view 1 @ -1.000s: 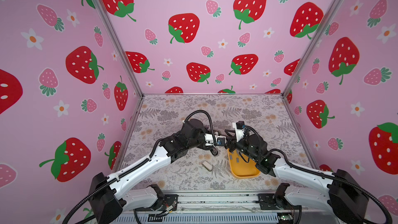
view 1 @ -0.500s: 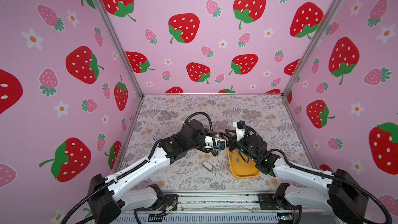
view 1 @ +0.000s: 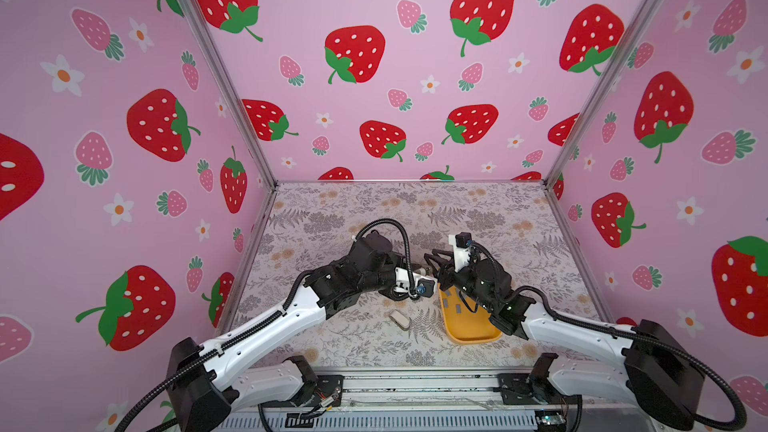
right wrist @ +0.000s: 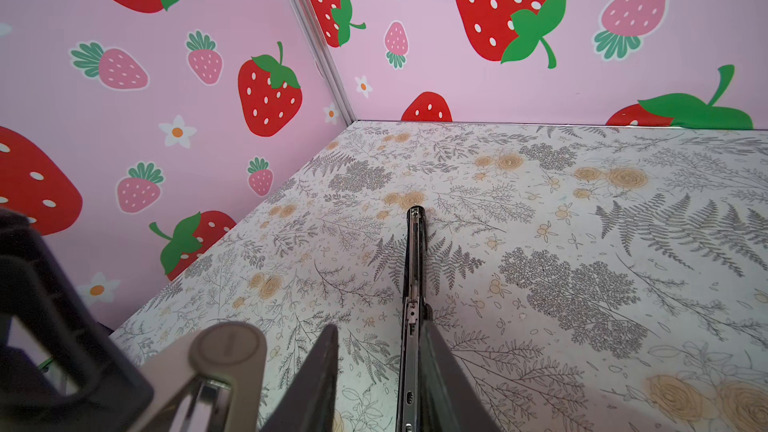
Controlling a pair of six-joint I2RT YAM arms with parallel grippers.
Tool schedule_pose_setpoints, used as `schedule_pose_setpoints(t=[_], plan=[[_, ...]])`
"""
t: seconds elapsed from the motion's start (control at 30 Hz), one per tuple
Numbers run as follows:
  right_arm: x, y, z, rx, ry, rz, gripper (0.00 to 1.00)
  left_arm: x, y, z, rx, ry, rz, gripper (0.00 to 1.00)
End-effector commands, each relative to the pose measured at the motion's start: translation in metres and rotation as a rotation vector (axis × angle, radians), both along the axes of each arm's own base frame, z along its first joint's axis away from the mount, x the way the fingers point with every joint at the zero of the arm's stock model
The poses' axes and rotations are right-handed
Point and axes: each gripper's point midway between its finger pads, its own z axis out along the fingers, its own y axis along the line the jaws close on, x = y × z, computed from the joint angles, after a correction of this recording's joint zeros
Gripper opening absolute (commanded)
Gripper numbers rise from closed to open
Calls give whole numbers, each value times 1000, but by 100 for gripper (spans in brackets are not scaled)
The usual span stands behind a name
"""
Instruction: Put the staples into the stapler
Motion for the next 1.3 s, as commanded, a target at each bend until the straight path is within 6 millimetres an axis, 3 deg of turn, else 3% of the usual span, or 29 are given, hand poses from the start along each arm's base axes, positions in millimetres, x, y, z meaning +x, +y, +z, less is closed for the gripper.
schedule_pose_setpoints(t=[0.0, 0.27, 0.4, 0.73, 0.93, 1.27], plan=[[1, 4, 4, 26, -4, 7, 35, -3, -3, 13, -34, -16, -21, 0], [-12, -20, 27, 93, -62, -17, 35, 15, 0, 13, -37, -28, 68, 0], [-25, -27, 42, 131, -106, 18, 34, 24, 3, 23, -89, -28, 112, 0], [-54, 7, 54, 94, -145, 204, 29, 33, 6, 22, -85, -36, 159, 0], [-48, 15, 44, 59, -120, 182, 28, 27, 5, 19, -64, -30, 121, 0], [-29, 6, 30, 26, -83, 59, 29, 12, 1, 20, -76, -19, 49, 0]])
